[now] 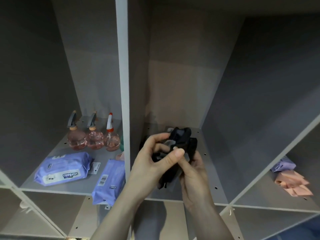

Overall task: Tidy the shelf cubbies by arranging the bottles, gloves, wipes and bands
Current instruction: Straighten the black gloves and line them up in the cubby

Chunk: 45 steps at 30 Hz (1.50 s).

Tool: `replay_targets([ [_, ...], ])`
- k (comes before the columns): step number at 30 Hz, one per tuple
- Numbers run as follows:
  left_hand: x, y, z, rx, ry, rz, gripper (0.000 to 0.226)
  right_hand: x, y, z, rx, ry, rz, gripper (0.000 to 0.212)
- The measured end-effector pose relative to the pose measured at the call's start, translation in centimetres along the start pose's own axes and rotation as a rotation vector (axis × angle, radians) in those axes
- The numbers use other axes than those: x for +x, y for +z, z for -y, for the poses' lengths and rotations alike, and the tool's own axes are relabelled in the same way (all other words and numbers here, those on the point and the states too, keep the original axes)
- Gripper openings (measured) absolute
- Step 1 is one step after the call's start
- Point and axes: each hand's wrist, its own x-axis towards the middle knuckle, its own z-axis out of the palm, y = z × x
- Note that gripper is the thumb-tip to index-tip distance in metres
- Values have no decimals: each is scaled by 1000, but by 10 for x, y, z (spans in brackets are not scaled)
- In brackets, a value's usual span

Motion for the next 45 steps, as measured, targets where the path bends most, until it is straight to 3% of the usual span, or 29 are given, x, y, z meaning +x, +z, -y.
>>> replay_targets([
  [1, 1, 1, 0, -18, -33, -26, 59, -1, 0, -2, -34, -24, -11, 63],
  [5, 9, -1, -1, 121, -97, -115, 56, -2, -5, -6, -129, -70, 71, 27],
  [8, 11, -7, 0, 202, -87, -131, 36, -5, -7, -1, -170, -29, 184, 28],
  [12, 8, -6, 4, 349, 4, -184, 7, -4, -5, 7, -202, -31, 209, 27],
  [14, 9, -6, 2, 213, -4, -271, 10, -4, -4, 8, -98, 1, 186, 23],
  [16, 10, -9, -5, -111, -145, -332, 20, -2, -4, 11, 85, 91, 137, 23],
  [18, 10, -12, -12, -421, -285, -305, 19, -1, -6, 16, 248, 165, 100, 29],
  [20, 10, -15, -16, -544, -327, -286, 22, 0, -8, 20, 332, 213, 98, 42],
  [24, 9, -15, -16, -630, -324, -317, 25, -1, -12, 26, 366, 269, 86, 41],
  [33, 6, -22, -21, -769, -368, -261, 33, -1, -23, 38, 266, 185, 32, 40],
  [38, 3, -25, -20, -789, -319, -295, 32, -2, -28, 37, 304, 180, 4, 44],
  [45, 1, -23, -19, -691, -218, -257, 36, -5, -27, 40, 202, 24, 60, 44],
])
